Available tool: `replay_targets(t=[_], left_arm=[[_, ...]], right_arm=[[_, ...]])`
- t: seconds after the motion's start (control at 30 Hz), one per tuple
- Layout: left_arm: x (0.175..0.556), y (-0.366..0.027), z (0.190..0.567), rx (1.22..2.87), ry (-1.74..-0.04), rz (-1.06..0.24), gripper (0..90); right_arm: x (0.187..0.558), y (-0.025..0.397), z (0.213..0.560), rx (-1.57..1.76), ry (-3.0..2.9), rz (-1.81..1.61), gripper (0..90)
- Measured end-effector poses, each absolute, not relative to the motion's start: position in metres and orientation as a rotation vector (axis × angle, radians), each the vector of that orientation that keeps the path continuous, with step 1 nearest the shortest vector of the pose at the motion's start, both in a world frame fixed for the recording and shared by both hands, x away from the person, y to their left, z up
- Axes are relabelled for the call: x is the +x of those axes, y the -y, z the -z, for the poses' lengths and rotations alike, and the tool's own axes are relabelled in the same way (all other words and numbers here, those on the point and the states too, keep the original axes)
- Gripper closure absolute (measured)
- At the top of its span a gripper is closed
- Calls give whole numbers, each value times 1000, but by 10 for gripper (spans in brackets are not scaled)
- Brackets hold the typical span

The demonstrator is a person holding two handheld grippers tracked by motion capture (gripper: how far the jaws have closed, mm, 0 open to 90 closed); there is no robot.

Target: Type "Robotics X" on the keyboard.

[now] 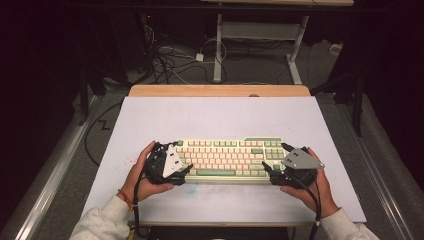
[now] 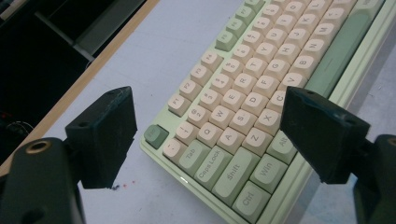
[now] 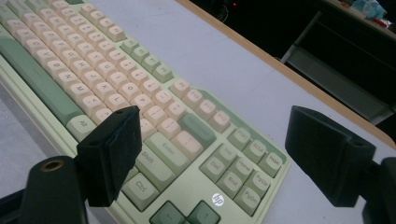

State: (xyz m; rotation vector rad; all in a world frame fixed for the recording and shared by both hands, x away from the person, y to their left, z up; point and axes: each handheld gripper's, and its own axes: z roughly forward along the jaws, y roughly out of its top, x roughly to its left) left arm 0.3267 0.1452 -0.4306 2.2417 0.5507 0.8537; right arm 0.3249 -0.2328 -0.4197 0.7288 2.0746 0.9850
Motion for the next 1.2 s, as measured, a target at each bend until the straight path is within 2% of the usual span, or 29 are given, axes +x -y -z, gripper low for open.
replay_targets(t=[1.2], left_arm=[[311, -181, 452, 2282, -610, -882, 170]], right_arm=[[317, 260, 433, 781, -2047, -947, 188]])
